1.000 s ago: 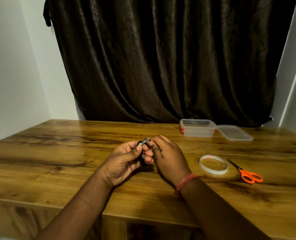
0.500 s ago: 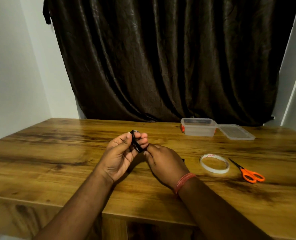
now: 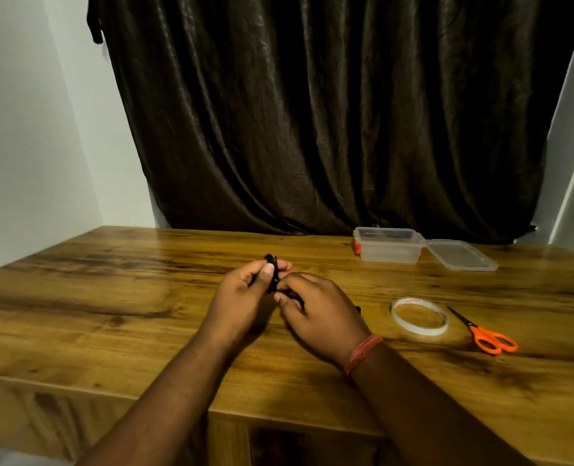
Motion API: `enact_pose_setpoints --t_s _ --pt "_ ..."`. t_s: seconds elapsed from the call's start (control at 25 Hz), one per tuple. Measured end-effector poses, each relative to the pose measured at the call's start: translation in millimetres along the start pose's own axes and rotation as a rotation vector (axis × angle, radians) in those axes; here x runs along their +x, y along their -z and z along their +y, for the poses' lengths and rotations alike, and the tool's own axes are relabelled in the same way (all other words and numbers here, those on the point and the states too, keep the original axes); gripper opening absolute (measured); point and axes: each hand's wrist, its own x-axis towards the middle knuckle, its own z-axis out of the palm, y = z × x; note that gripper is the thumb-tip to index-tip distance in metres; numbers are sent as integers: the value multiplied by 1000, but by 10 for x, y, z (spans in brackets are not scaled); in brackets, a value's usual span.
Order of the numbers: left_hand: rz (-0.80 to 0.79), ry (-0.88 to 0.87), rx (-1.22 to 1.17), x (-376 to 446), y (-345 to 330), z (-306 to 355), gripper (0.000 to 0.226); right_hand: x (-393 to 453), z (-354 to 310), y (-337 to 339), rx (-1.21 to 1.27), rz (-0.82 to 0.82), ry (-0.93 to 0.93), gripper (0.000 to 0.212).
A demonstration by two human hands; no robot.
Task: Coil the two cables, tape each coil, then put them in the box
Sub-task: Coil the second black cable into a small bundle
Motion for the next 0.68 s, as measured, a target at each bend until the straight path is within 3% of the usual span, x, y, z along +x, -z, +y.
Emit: enact_pose_setpoints --t_s 0.16,0.32,0.48,0.68 --pt "-121 45 128 -23 20 -29 25 20 72 42 10 118 -17 9" --pt "-231 221 -71 -42 1 -14 30 37 114 80 24 201 -54 2" --pt "-371 313 -271 -63 24 53 30 66 148 83 182 258 -131 8" --pt "-449 295 -511 -66 77 146 27 74 204 3 237 161 -221 15"
